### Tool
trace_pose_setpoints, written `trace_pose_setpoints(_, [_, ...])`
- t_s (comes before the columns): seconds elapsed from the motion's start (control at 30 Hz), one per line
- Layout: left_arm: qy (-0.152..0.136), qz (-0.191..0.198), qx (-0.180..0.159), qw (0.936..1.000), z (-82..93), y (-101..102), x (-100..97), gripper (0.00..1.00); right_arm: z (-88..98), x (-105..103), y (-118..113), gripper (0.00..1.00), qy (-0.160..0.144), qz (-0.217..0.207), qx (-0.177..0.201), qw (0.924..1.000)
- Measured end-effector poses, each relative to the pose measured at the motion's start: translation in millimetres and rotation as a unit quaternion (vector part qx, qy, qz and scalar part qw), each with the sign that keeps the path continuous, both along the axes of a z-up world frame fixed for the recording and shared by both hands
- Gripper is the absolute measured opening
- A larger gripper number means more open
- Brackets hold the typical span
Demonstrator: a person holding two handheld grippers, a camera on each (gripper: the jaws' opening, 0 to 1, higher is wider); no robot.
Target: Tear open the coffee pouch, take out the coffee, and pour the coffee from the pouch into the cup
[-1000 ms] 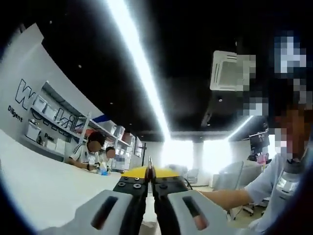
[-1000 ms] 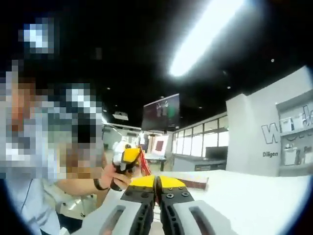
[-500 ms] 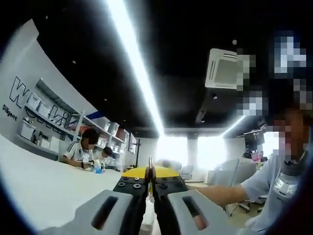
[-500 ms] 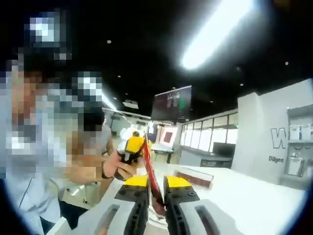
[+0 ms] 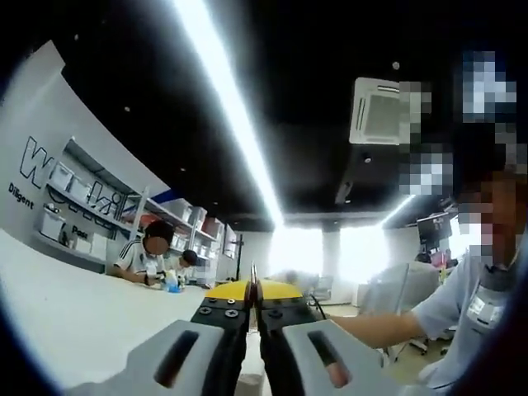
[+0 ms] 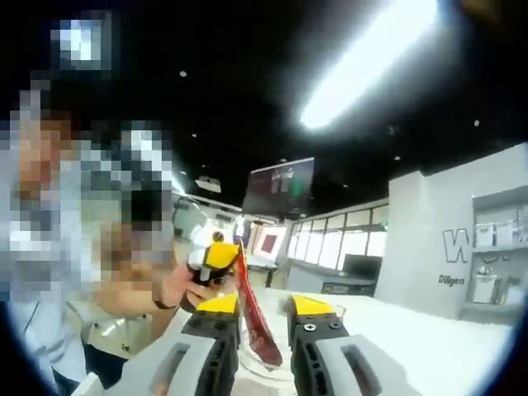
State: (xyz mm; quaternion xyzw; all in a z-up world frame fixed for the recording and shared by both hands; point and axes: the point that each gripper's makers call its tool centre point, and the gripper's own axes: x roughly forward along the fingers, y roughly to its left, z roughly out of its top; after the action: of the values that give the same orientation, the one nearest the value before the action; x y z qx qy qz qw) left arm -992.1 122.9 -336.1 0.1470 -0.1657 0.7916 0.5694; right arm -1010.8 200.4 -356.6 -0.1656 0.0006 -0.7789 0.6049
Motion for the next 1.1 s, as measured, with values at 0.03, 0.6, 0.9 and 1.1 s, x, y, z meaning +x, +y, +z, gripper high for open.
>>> trace_pose_setpoints(0.03, [0.001, 0.002, -0.001, 1.0000, -0.5, -0.2, 0.1, 0.06, 0.7, -3.3, 7.6, 0.23, -0.006, -0.012, -0.021, 0.9997])
trace_pose_setpoints(0.6, [-0.009, 0.016, 0.005, 0.9998, -13.4, 2.8, 7.6, 0.06, -55.6, -5.6, 55.1, 0.34, -0.053, -0.040, -0.079, 0.9947])
trace_pose_setpoints(0.9, [-0.016, 0.041, 0.004, 0.9990, -20.3, 1.3, 4.3, 0.06, -85.1, -2.7, 54.4, 0.39, -0.064, -0.046, -0.036, 0.9962])
trace_pose_setpoints(1.1, [-0.003, 0.072, -0.028, 0.9970, -32.4, 1.8, 6.7, 0.05, -89.2, 5.2, 58.1, 0.39, -0.043, -0.058, -0.030, 0.9969])
